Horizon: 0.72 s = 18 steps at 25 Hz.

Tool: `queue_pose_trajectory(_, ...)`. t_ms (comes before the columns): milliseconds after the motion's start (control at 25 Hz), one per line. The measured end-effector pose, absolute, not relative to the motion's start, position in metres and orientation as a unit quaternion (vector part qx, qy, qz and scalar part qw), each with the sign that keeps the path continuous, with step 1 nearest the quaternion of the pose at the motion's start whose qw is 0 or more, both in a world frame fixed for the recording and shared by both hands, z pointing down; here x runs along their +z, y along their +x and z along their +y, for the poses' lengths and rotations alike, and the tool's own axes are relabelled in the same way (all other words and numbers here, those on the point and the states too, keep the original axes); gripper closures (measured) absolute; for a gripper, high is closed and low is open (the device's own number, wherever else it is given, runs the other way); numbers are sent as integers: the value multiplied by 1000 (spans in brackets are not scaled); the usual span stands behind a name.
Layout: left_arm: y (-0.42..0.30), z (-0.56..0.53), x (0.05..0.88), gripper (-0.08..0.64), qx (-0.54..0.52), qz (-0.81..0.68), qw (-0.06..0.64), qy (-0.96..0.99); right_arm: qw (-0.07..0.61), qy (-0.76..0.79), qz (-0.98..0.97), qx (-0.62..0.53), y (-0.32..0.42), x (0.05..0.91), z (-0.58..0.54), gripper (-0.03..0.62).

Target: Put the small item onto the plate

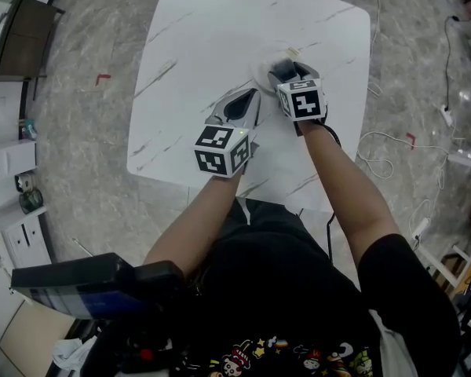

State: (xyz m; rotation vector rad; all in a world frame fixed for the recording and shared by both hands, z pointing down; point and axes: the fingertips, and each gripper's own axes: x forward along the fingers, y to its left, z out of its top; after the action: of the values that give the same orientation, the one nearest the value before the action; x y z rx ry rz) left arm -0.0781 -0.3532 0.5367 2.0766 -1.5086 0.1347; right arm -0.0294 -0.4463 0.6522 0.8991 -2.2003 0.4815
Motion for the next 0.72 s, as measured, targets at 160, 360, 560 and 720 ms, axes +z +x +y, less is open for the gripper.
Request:
queue_pose_trajectory(160, -79, -356, 539, 560, 51, -561, 283, 776, 358, 346, -848, 185, -30, 656, -449, 272)
queue_pose_trajectory(360, -84, -354, 543, 560, 51, -561, 286, 775, 370, 339, -847, 177, -35, 661, -448, 272)
queue_pose_trajectory(560, -84, -357, 545, 560, 49, -562, 288, 774, 373, 338, -846, 179, -35, 664, -450, 272)
queue_pose_trajectory(720, -85, -357, 546, 560, 47, -561, 289, 774, 376, 337, -844, 180, -34, 668, -450, 272)
